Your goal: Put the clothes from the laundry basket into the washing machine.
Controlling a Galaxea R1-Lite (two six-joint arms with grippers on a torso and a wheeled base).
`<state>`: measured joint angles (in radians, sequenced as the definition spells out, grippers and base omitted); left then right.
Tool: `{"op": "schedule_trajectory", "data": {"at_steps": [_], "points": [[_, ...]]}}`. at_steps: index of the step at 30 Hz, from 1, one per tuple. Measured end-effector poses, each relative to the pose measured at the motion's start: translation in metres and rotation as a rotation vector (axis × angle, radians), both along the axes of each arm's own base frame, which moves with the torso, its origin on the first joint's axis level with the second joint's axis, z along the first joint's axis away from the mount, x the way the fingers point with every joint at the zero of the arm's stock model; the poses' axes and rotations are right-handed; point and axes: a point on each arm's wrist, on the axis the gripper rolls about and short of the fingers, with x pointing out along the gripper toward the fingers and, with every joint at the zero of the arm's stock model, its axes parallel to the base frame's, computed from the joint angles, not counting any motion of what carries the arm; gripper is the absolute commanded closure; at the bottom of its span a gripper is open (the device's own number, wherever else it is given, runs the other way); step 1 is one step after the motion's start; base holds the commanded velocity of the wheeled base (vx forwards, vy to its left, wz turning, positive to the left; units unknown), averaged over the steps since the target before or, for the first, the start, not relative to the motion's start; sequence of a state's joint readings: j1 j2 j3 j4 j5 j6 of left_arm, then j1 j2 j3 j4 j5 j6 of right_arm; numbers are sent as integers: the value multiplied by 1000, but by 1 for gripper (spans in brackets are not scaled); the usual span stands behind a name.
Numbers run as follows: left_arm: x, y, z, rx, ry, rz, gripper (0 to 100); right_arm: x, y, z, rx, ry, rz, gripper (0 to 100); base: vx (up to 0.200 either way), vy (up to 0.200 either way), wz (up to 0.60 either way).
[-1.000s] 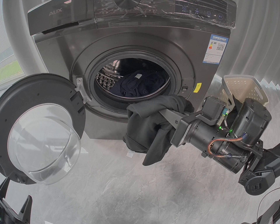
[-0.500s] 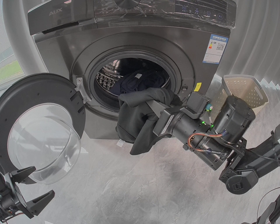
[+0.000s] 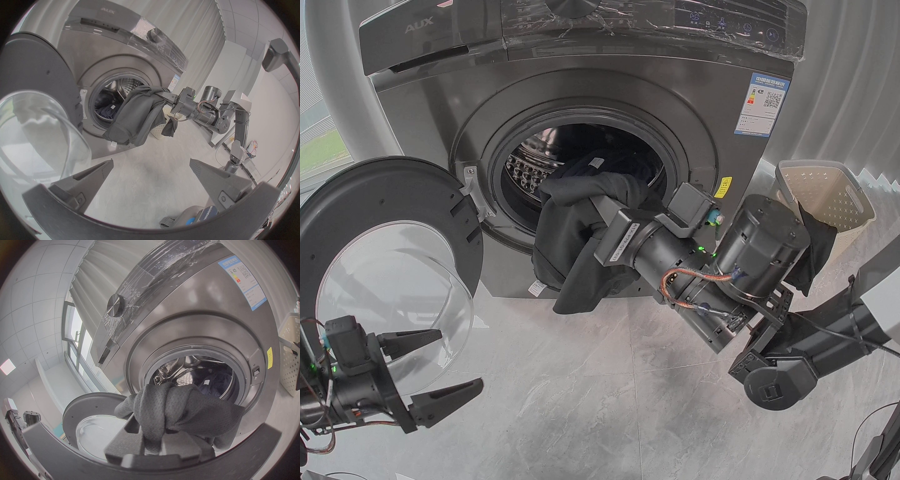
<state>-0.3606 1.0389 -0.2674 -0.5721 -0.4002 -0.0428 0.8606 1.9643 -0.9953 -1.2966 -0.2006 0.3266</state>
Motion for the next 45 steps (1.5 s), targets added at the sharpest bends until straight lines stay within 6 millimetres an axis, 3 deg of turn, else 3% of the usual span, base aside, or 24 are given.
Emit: {"op": "schedule_trajectory", "data": {"at_steps": [9,27,38,45], "points": [[51,-29,-1,-3,8,-91,0,3,2,1,18,-1,-1,100,0,0,0],[131,-83,-23,-4,52,-180,0,-1,0,7,30,-8,2,100,0,0,0],[163,-99,-33,-17,27,-177,0,-3,1,8,31,-10,5,100,0,0,0],[173,-108,-36,-24,22,-180,0,-3,1,8,32,-11,7,100,0,0,0]]}}
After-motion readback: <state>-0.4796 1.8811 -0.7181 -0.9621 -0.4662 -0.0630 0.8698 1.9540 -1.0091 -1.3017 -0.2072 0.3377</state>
